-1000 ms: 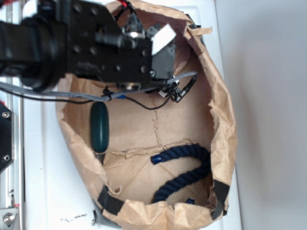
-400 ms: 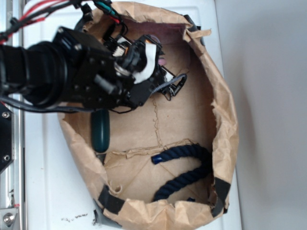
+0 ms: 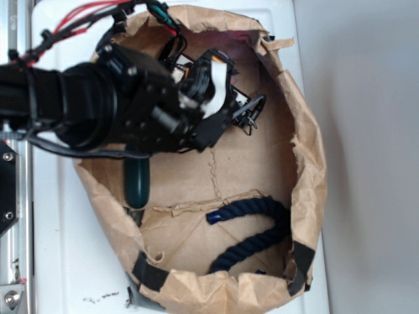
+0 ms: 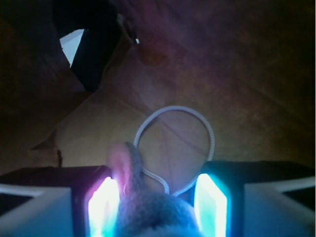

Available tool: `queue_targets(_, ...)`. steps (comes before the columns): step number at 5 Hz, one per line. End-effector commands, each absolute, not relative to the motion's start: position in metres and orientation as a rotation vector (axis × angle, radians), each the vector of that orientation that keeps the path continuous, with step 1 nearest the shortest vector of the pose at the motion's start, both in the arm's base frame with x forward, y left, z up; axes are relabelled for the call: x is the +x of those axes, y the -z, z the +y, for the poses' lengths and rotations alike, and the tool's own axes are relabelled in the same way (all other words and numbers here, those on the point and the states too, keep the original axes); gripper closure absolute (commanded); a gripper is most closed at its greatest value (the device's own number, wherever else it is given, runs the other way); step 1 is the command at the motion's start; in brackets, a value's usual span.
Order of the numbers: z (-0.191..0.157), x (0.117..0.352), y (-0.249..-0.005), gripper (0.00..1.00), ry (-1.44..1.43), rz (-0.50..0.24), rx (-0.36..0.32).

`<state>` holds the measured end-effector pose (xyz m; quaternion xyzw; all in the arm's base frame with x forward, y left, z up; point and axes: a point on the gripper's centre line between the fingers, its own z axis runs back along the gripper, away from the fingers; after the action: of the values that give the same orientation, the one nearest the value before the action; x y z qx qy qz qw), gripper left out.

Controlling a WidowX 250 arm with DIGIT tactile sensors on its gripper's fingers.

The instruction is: Grab the gray animal.

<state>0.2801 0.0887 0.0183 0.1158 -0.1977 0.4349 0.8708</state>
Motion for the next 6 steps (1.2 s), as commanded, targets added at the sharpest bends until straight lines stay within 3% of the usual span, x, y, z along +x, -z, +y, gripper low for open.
queue_targets(1, 0.064, 0.267, -0.089, 1.00, -0.810, -0.283, 0.166)
queue_targets(2, 0.060, 0.260, -0.113, 1.00, -0.790, -0.244, 0.129)
queue_targets(4, 0.047, 0.244, -0.141, 1.00, -0.434, -0.139, -0.046)
queue_targets(6, 0.037, 0.250, -0.138, 1.00, -0.282, -0.141, -0.069)
